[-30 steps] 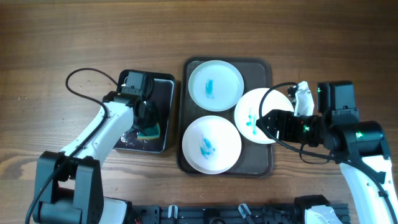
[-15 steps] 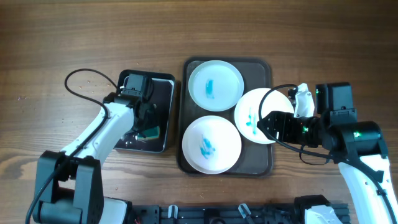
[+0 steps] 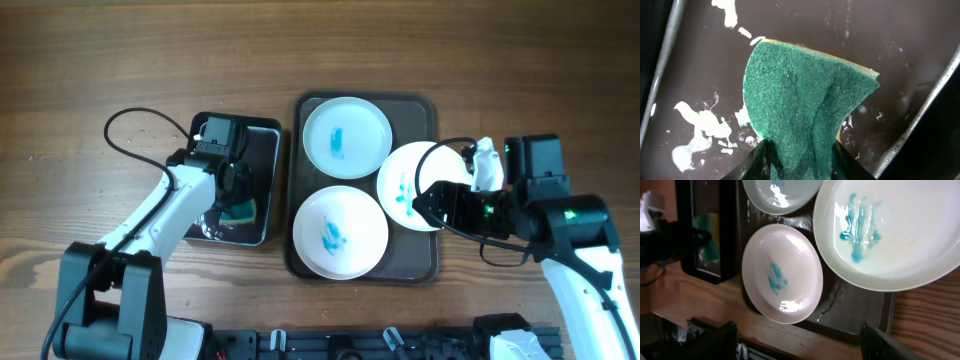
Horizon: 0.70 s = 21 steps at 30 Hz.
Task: Clean dirty plates on tray and stack at the side
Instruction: 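Grasp the sponge with the left gripper and lift it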
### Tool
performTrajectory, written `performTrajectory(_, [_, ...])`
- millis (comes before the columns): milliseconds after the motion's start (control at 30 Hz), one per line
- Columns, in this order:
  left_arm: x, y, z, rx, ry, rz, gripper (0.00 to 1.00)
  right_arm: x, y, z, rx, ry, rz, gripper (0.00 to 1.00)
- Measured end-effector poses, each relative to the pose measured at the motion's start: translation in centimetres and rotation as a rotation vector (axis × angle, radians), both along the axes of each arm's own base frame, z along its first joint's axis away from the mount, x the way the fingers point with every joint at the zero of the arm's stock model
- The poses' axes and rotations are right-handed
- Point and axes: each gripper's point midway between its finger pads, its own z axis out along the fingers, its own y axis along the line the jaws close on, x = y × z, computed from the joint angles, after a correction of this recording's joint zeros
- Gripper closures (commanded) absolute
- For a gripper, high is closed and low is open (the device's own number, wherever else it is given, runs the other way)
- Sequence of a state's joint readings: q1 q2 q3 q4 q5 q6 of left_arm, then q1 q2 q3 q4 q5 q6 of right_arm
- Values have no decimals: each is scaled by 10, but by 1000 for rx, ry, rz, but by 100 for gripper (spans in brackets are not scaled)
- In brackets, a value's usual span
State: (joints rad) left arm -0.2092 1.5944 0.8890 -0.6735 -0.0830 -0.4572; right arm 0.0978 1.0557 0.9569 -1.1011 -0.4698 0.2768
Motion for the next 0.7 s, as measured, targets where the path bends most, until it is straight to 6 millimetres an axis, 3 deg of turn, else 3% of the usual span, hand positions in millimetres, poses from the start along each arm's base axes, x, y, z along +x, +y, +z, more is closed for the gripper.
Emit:
performTrajectory(100, [1, -2, -3, -12, -9, 1, 96, -4, 0, -15, -2, 29, -3, 23])
performTrajectory(300, [-1, -2, -9, -17, -16, -3, 96, -16, -2, -38, -7, 90, -6, 28])
performTrajectory(400, [-5, -1, -9, -14, -3, -3, 96, -16, -2, -40, -11, 82, 8, 45])
performTrajectory(533, [-22, 1, -1, -4, 84, -4, 96, -15, -1, -41, -21, 64, 42, 60])
performTrajectory(600, [-29, 1, 12, -4, 119, -5, 96, -16, 2, -44, -25, 76, 64, 60])
performTrajectory(700, [-20, -3, 46, -25, 76, -8, 96, -19, 11, -55, -47, 117, 117, 60])
